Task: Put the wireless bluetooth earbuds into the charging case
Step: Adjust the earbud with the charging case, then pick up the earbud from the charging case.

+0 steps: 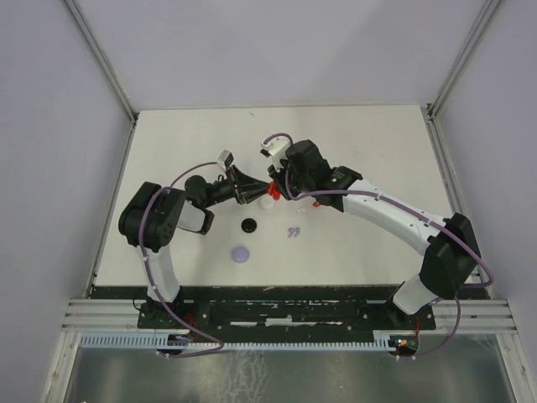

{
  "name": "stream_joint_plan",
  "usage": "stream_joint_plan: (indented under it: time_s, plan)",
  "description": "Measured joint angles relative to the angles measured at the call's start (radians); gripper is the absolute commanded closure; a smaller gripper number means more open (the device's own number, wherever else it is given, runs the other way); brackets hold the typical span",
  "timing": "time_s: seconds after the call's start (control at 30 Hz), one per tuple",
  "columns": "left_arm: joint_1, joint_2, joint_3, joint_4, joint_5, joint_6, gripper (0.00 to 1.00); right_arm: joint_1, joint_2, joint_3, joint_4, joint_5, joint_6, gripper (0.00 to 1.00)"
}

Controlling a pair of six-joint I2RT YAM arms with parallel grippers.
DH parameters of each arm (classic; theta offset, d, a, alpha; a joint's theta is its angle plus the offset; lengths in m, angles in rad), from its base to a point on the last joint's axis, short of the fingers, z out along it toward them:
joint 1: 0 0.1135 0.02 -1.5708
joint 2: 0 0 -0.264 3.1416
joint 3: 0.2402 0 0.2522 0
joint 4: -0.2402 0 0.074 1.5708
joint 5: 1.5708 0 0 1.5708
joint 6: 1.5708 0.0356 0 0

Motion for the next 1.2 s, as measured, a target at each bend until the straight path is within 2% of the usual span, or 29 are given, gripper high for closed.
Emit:
stream_joint_plan:
  time_s: [0.47,0.67,0.97,1.13,1.2]
  plan:
    - [0.000,0.000,0.009,0.000,-0.001,0.000,0.97,0.005,0.000,-0.011,0.005,-0.011,-0.007,0.64]
    - [0.000,0.000,0.009,0.000,-0.002,0.000,0.97,0.006,-0.010,-0.043,0.032,-0.016,-0.006,0.52]
    - [0.000,0.000,0.009,0.001,-0.003,0.000,0.97,0.006,-0.084,-0.084,0.072,0.028,0.012,0.41]
    - [0.000,0.000,0.009,0.007,-0.002,0.000,0.97,0.006,-0.142,-0.110,0.108,0.080,0.031,0.28]
    - [0.000,0.000,0.011,0.008,-0.002,-0.003,0.97,0.006,-0.166,-0.124,0.117,0.118,0.047,0.19]
